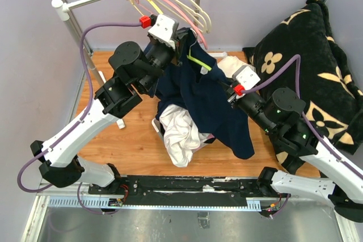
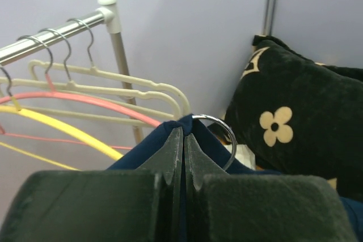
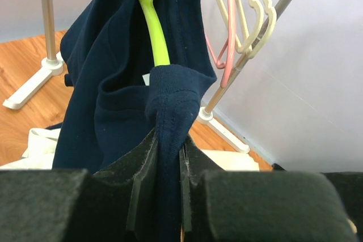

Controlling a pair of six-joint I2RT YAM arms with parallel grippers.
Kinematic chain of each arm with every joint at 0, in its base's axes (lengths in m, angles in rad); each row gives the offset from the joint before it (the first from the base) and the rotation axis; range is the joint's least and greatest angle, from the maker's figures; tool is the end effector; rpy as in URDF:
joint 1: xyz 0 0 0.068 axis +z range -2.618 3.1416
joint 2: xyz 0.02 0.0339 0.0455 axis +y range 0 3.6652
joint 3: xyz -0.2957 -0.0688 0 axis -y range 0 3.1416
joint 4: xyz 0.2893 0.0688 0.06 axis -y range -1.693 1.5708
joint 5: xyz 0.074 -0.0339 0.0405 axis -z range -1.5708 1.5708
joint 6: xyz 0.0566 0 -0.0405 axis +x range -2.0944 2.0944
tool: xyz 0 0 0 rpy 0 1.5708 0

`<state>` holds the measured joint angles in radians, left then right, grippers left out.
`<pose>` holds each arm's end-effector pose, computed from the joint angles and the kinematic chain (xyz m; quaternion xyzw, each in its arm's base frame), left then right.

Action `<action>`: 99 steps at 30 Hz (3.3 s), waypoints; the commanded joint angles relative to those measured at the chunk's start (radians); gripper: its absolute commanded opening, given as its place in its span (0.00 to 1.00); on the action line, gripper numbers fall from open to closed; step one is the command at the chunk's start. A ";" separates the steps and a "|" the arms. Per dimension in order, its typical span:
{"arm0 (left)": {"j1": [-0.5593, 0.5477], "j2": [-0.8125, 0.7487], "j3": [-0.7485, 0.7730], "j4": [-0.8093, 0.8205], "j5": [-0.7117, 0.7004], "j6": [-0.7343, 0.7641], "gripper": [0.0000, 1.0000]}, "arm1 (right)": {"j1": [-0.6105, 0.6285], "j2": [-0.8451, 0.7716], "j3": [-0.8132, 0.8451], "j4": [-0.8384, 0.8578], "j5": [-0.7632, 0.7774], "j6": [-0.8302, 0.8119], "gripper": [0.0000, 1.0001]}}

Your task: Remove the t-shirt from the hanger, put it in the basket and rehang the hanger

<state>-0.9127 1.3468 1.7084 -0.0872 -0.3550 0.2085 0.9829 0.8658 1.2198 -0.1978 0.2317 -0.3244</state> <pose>0.2149 -0.2459 0.5947 0.1968 0.5781 -0.1705 0.7733 0.1253 0.1646 0.5154 -0.3227 0.5658 0.1730 0.7388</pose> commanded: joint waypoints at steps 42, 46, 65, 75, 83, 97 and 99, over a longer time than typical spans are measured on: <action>-0.044 0.064 0.111 -0.154 0.285 -0.022 0.00 | 0.011 -0.055 -0.091 0.286 0.029 0.009 0.01; -0.050 0.064 0.097 -0.164 0.278 -0.028 0.00 | 0.011 -0.056 -0.107 0.315 0.035 0.011 0.01; -0.050 -0.029 -0.003 -0.176 0.274 -0.061 0.10 | 0.011 -0.077 -0.149 0.384 0.072 0.007 0.01; -0.051 -0.045 -0.025 -0.174 0.332 -0.085 0.34 | 0.011 -0.082 -0.157 0.409 0.062 0.009 0.01; -0.050 -0.127 -0.141 -0.009 0.215 -0.097 0.53 | 0.011 -0.083 -0.157 0.409 0.047 0.006 0.01; -0.050 -0.146 -0.186 0.141 0.143 -0.061 0.67 | 0.011 -0.082 -0.159 0.408 0.016 0.002 0.01; -0.050 -0.128 -0.180 0.149 0.140 -0.049 0.68 | 0.011 -0.083 -0.165 0.414 0.010 0.002 0.01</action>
<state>-0.9596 1.1843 1.5089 0.0147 -0.1909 0.1307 0.9855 0.8032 1.0550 0.1001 0.2684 -0.3222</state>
